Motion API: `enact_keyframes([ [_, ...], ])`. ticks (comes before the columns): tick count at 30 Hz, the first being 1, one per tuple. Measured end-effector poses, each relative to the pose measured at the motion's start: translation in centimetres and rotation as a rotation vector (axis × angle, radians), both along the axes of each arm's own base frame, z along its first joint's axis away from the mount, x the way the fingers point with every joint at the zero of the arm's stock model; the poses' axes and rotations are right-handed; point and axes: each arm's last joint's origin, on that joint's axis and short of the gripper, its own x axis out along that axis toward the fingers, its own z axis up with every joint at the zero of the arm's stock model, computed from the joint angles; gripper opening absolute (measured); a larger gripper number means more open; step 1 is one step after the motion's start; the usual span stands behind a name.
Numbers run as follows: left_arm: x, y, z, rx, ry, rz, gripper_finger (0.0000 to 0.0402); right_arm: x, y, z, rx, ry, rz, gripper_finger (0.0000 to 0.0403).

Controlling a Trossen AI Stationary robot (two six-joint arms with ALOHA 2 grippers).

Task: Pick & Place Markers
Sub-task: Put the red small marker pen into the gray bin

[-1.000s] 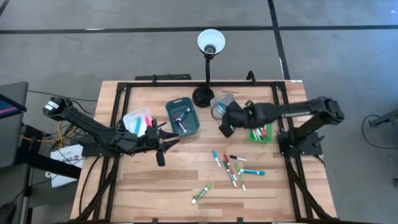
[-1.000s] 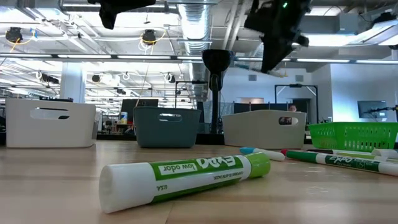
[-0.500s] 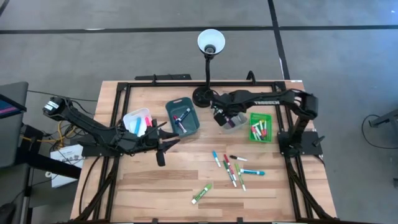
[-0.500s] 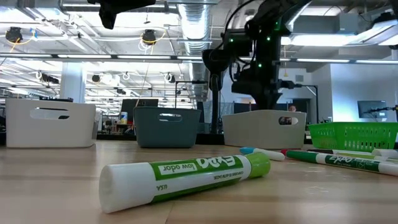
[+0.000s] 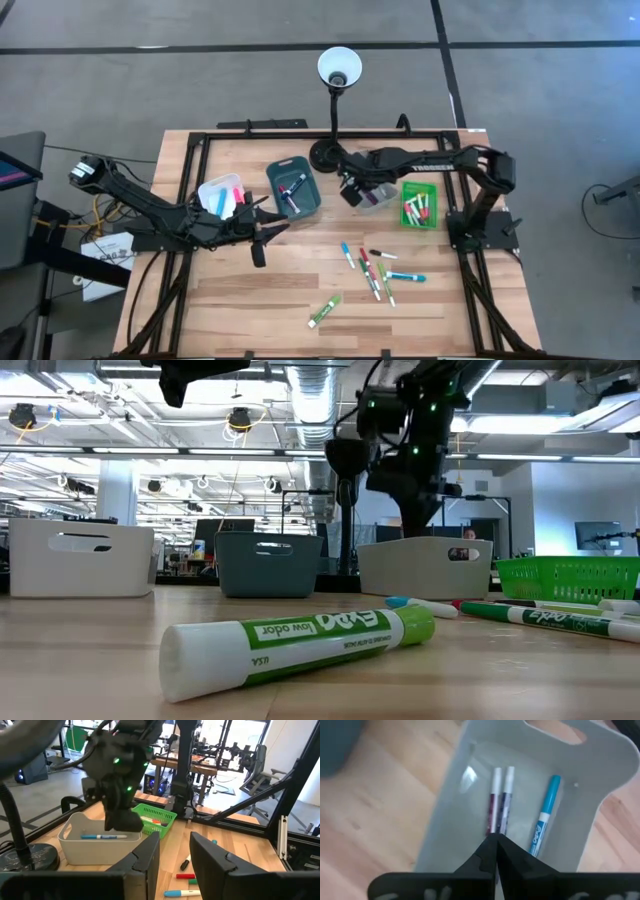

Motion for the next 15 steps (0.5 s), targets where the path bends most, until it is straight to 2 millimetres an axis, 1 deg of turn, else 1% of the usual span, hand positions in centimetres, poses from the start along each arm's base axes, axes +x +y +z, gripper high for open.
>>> enact_keyframes([
  [9, 0.0, 0.0, 0.0, 0.0, 0.001, 0.0, 0.0104, -0.7, 2.6, 3.2, -0.032, -0.101, 0.073, 0.0006],
  [15, 0.0, 0.0, 0.0, 0.0, 0.001, 0.0, 0.0104, -0.8, 4.1, 3.9, -0.021, -0.135, 0.09, 0.0017],
])
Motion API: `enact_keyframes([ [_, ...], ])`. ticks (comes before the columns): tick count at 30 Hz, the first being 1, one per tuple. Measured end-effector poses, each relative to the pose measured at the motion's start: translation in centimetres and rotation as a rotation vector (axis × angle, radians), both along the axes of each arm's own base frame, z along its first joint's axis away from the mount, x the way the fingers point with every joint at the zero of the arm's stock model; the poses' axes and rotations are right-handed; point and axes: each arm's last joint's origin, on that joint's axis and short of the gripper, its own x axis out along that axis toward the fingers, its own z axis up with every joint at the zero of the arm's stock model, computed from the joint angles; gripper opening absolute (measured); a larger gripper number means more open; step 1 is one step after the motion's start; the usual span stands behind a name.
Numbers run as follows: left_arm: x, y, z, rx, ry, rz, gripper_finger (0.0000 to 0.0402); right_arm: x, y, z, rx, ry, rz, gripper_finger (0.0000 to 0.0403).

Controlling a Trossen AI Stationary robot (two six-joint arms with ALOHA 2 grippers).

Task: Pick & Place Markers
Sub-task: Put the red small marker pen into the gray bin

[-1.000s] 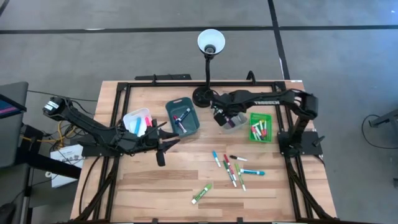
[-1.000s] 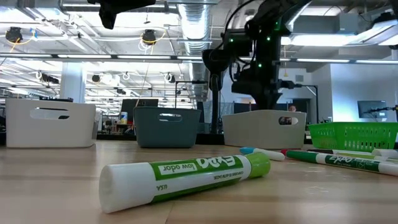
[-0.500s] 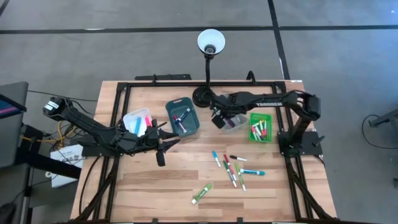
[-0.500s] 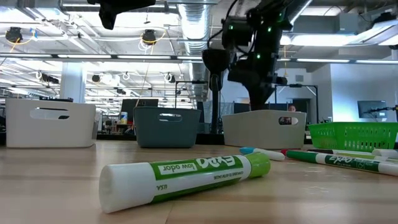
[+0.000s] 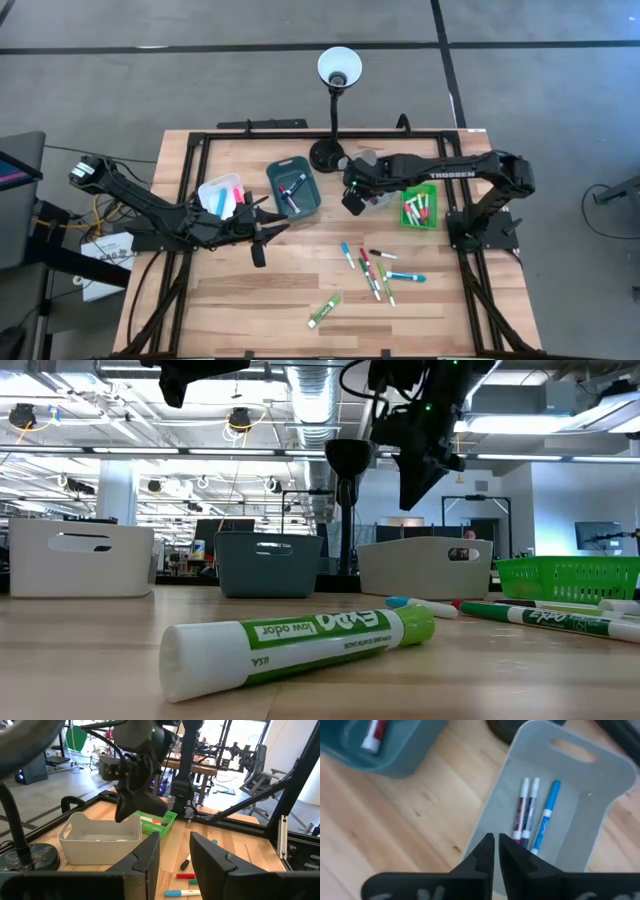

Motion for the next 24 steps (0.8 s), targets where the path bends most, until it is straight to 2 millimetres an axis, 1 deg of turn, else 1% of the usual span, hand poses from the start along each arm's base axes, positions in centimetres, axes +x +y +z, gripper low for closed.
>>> enact_keyframes([
  [3, 0.0, 0.0, 0.0, 0.0, 0.0, 0.0, 0.0104, 0.1, 0.8, -0.1, 0.024, 0.005, 0.028, 0.0028],
  [7, 0.0, 0.0, 0.0, 0.0, 0.0, 0.0, 0.0104, 0.2, 1.9, -0.2, 0.098, 0.002, 0.08, 0.0048],
  [10, 0.0, 0.0, 0.0, 0.0, 0.0, 0.0, 0.0104, 0.1, 2.8, -0.2, 0.11, 0.013, 0.106, 0.0063],
  [15, 0.0, 0.0, 0.0, 0.0, 0.0, 0.0, 0.0104, -0.4, 4.5, -0.4, 0.151, 0.061, 0.079, 0.0075],
  [19, 0.0, 0.0, 0.0, 0.0, 0.0, 0.0, 0.0104, -1.0, 6.5, -0.5, 0.199, 0.107, 0.056, 0.0077],
  [22, 0.0, 0.0, 0.0, 0.0, 0.0, 0.0, 0.0104, -1.4, 8.3, -0.6, 0.207, 0.128, 0.082, 0.0078],
  [24, 0.0, 0.0, 0.0, 0.0, 0.0, 0.0, 0.0104, -1.6, 9.6, -0.6, 0.243, 0.132, 0.107, 0.0078],
])
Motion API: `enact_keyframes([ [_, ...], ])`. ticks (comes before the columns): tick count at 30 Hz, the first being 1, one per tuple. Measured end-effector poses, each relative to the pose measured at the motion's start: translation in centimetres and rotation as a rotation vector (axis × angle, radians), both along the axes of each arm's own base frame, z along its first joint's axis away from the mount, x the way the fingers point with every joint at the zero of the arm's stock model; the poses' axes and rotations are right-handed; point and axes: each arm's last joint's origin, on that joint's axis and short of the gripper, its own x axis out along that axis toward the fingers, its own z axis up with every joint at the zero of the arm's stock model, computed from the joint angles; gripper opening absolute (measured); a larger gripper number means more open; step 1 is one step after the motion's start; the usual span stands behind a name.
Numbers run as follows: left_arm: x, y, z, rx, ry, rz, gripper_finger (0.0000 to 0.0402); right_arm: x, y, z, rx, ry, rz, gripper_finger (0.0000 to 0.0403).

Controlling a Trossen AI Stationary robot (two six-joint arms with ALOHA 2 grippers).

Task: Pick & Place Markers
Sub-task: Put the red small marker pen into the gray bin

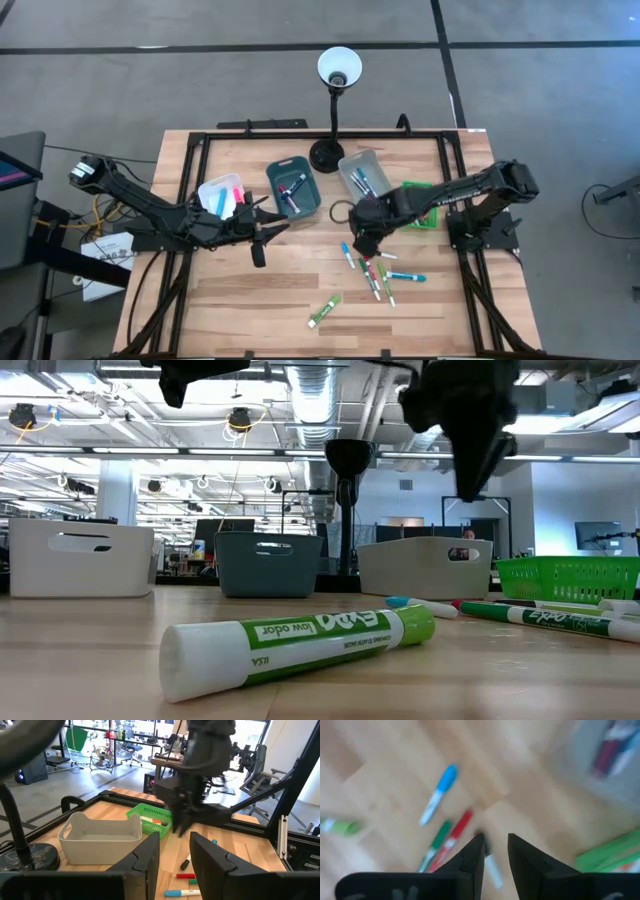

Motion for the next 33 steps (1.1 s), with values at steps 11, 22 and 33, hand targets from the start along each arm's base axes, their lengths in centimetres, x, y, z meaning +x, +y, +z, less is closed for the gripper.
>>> enact_keyframes([
  [11, 0.0, 0.0, 0.0, -0.01, -0.002, 0.001, 0.0104, -0.7, 5.1, -0.5, 0.067, -0.008, 0.018, 0.0078],
  [22, -0.1, 0.0, -0.2, -0.008, 0.003, -0.003, 0.0104, 0.9, 7.7, -6.2, 0.125, 0.182, 0.033, 0.0078],
  [33, -0.1, 0.0, -0.2, -0.005, 0.004, -0.004, 0.0104, 2.4, 6.8, -10.4, 0.099, 0.276, -0.009, 0.0078],
])
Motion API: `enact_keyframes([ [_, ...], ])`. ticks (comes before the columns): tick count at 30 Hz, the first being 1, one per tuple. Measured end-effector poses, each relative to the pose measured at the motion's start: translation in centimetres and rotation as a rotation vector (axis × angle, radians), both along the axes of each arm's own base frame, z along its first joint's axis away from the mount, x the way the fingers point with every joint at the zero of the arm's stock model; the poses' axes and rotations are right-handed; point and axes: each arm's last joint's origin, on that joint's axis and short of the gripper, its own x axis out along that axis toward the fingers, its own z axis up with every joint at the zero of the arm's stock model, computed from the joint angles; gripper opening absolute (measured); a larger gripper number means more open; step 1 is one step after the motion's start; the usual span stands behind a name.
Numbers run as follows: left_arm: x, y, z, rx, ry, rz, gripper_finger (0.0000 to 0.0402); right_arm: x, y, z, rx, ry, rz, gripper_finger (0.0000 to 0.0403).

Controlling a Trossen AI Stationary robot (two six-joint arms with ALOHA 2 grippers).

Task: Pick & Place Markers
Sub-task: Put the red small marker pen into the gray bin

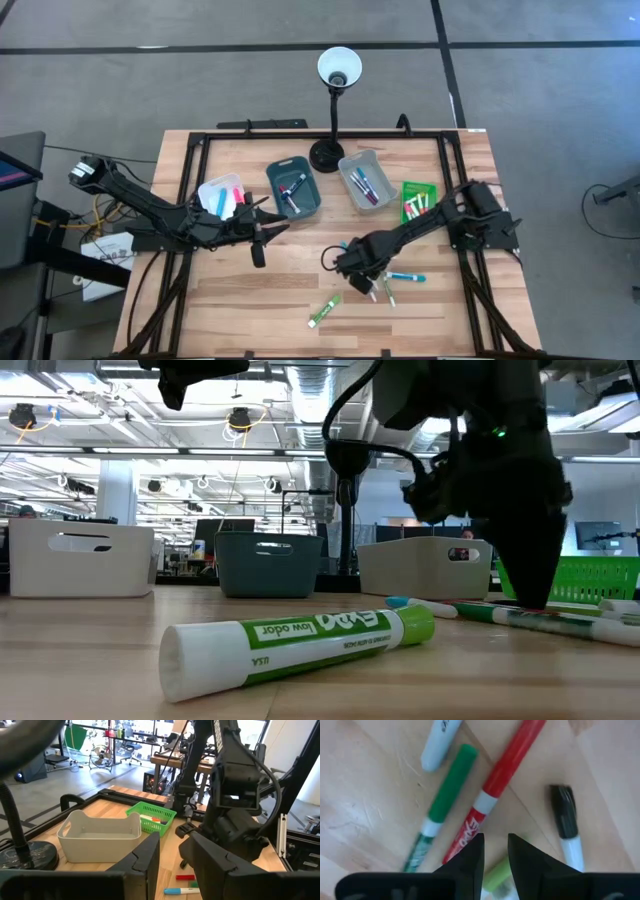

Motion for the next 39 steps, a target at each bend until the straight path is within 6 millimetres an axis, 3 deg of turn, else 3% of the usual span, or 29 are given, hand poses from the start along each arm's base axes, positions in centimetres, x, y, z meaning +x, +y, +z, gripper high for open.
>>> enact_keyframes([
  [7, 0.0, 0.0, 0.0, 0.0, 0.0, 0.0, 0.0104, -0.1, -0.4, 0.8, 0.011, -0.006, -0.011, 0.0078],
  [15, 0.0, 0.0, 0.0, 0.0, 0.0, 0.0, 0.0104, 0.4, -0.1, 2.3, 0.054, -0.127, -0.047, 0.0078],
  [30, 0.0, 0.0, 0.1, -0.001, -0.002, -0.001, 0.0104, 1.7, 0.3, -1.3, 0.02, -0.119, 0.005, 0.0072],
  [36, 0.0, 0.0, 0.0, 0.0, -0.001, -0.001, 0.0104, 1.7, -0.3, -1.4, 0.014, -0.093, 0.065, 0.0019],
  [39, 0.0, 0.0, 0.0, -0.001, -0.001, 0.0, 0.0104, 1.9, -0.7, -0.4, 0.026, -0.121, 0.088, 0.0018],
])
